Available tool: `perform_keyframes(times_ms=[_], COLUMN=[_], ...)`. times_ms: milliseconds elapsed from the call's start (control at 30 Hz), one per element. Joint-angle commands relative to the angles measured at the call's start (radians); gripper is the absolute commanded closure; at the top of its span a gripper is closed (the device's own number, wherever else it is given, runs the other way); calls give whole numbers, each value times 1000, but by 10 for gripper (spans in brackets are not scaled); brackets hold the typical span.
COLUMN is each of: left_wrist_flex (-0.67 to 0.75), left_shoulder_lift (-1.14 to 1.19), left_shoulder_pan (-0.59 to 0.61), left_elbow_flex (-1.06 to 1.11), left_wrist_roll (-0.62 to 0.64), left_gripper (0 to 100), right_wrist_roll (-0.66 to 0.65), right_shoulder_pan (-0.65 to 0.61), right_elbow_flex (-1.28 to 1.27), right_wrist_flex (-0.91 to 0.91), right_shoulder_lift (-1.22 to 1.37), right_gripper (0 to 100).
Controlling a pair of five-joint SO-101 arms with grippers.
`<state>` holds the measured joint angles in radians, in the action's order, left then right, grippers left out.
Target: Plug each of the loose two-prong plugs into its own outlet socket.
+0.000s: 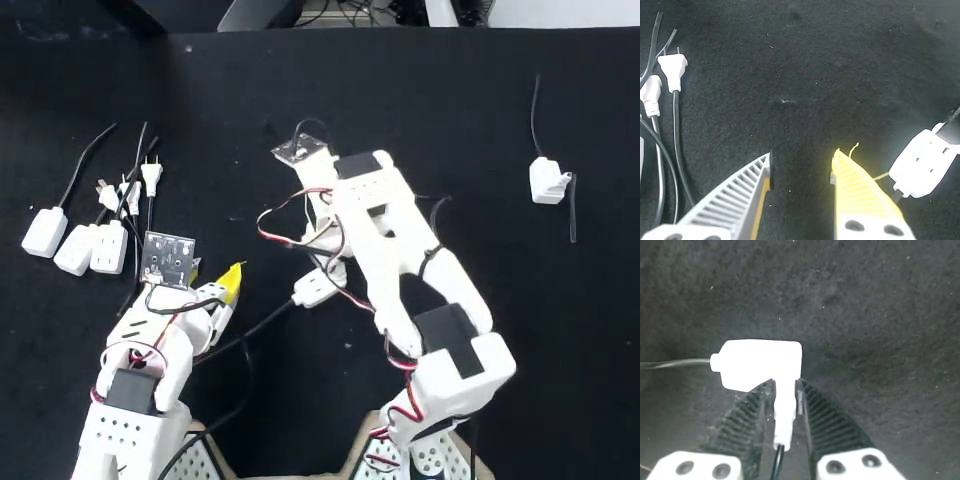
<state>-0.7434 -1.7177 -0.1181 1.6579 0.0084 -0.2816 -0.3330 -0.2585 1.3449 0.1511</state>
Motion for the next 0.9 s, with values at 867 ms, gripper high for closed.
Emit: perform_keyframes(times_ms=[867], left_wrist_flex=[21], left_shoulder_lift=[-9], left_shoulder_pan=[7], left_elbow_flex=[-21], left_wrist_roll=[-8], left_gripper=[802], right_wrist_roll=[9], right_shoulder_pan=[-97], right_elbow_flex=[-150], right_wrist_flex=[-222], right_shoulder_lift=[-8], right_gripper=[988])
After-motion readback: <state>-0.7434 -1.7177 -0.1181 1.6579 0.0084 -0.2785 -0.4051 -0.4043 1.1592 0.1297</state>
